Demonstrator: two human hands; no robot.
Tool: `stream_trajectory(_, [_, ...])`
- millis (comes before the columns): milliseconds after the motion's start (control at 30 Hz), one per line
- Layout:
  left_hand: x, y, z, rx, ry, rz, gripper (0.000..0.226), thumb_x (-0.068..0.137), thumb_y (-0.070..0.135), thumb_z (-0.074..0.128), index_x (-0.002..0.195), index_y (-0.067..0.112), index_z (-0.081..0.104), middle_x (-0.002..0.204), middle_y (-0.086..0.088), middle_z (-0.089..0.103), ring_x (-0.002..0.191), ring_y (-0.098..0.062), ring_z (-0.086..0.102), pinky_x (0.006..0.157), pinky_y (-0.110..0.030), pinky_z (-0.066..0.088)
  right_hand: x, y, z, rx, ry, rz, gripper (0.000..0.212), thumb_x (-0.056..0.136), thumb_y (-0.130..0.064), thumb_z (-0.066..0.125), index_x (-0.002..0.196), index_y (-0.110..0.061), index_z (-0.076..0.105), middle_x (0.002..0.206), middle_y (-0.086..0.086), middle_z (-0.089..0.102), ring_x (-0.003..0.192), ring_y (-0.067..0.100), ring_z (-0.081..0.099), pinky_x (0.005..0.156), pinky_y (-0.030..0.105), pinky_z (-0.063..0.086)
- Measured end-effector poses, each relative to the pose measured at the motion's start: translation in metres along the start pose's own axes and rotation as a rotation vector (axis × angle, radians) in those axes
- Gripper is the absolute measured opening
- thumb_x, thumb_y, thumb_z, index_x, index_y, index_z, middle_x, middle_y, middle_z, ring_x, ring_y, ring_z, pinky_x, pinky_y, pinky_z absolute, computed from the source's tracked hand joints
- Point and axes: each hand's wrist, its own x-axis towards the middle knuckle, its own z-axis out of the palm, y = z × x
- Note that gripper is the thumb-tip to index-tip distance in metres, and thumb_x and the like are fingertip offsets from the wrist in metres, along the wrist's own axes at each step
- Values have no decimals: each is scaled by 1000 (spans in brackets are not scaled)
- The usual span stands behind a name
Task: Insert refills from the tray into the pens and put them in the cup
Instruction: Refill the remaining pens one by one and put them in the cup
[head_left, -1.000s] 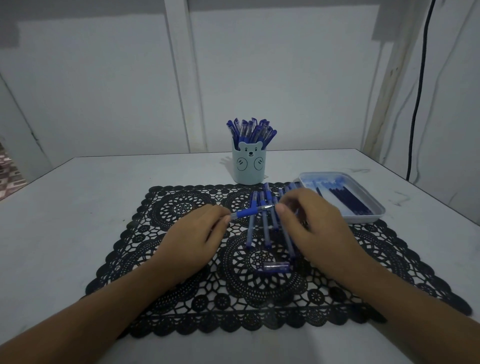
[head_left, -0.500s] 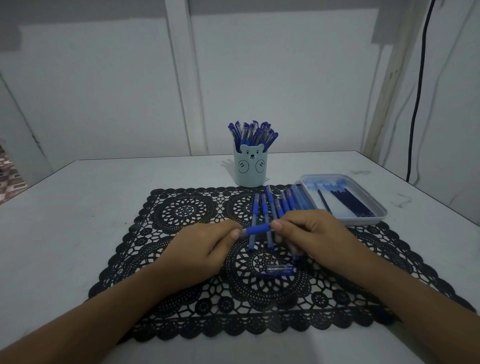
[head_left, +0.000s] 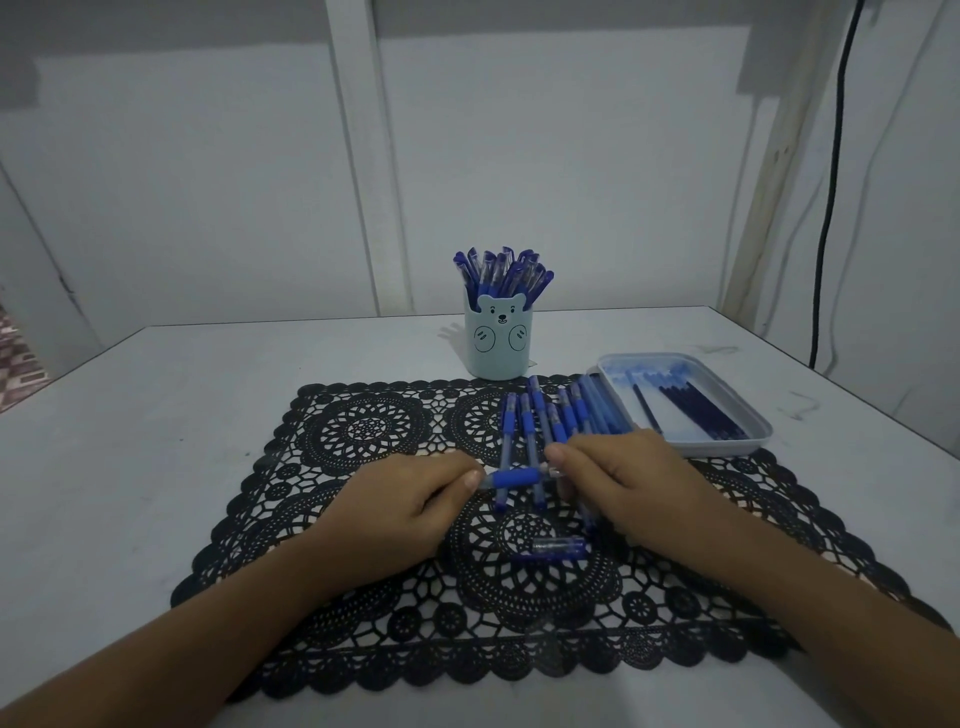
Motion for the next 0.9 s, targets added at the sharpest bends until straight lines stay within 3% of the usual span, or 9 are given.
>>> stream_trajectory(133, [0, -1, 1, -12, 41, -16, 42, 84, 52, 21, 84, 29, 56, 56, 10, 51, 57, -9, 49, 51, -16, 35, 1, 0, -1, 9, -27, 10, 6, 86, -43, 51, 82, -39, 48, 74, -5, 59, 68, 7, 51, 57, 16, 40])
stream_trajectory(267, [1, -1, 1, 6, 59, -8, 45, 83, 52, 20, 86, 28, 57, 56, 8, 51, 64, -14, 51, 51, -18, 36, -1, -3, 1, -14, -17, 60, 39, 81, -61, 24, 66, -35, 50, 63, -3, 58, 56, 8, 51, 57, 21, 43])
stream_trajectory(400, [2, 0, 1, -2, 58, -9, 45, 84, 52, 20, 86, 27, 57, 56, 8, 51, 67, -15, 51, 53, -19, 37, 0, 1, 0, 17, -76, 64, 5, 89, -34, 51, 84, -35, 50, 75, -8, 58, 63, 6, 51, 57, 16, 41])
stream_trajectory(467, [2, -1, 2, -3, 70, -10, 45, 84, 51, 22, 86, 25, 58, 55, 8, 50, 65, -13, 51, 53, -17, 37, 0, 3, 1, 38, -57, 80, 16, 85, -40, 56, 95, -35, 45, 81, -9, 55, 68, 2, 52, 59, 13, 42])
stream_trajectory(567, [1, -2, 2, 7, 69, -3, 46, 84, 51, 21, 86, 24, 59, 57, 7, 52, 65, -13, 51, 52, -18, 37, 1, 0, 1, 60, 31, 121, 29, 80, -59, 38, 81, -32, 49, 62, -8, 52, 53, 1, 47, 51, 16, 39])
stream_trajectory(633, [1, -2, 2, 6, 68, -8, 47, 84, 52, 20, 86, 25, 58, 59, 5, 54, 66, -14, 52, 52, -19, 36, 3, -1, 0, 49, 34, 129, 29, 84, -52, 39, 70, -29, 51, 52, -8, 50, 48, 3, 46, 50, 18, 38])
stream_trajectory(733, [2, -2, 2, -3, 78, -13, 48, 84, 53, 20, 87, 25, 59, 59, 5, 54, 65, -15, 52, 51, -21, 36, 2, 2, -1, 160, -6, 149, 4, 87, -30, 56, 83, -30, 55, 64, -7, 57, 55, 6, 52, 57, 21, 45])
stream_trajectory(800, [2, -2, 2, -10, 81, -12, 48, 84, 52, 21, 88, 24, 59, 57, 5, 53, 64, -16, 51, 51, -22, 36, 1, 1, 0, 230, -11, 168, 10, 83, -33, 60, 92, -32, 55, 70, -9, 59, 61, 7, 56, 61, 20, 47])
stream_trajectory(900, [2, -1, 2, 1, 74, -8, 48, 84, 52, 20, 87, 23, 58, 57, 6, 52, 66, -16, 51, 53, -24, 37, 2, -1, 2, 217, 16, 188, 12, 87, -37, 51, 79, -30, 58, 59, -11, 60, 53, 2, 56, 55, 16, 46])
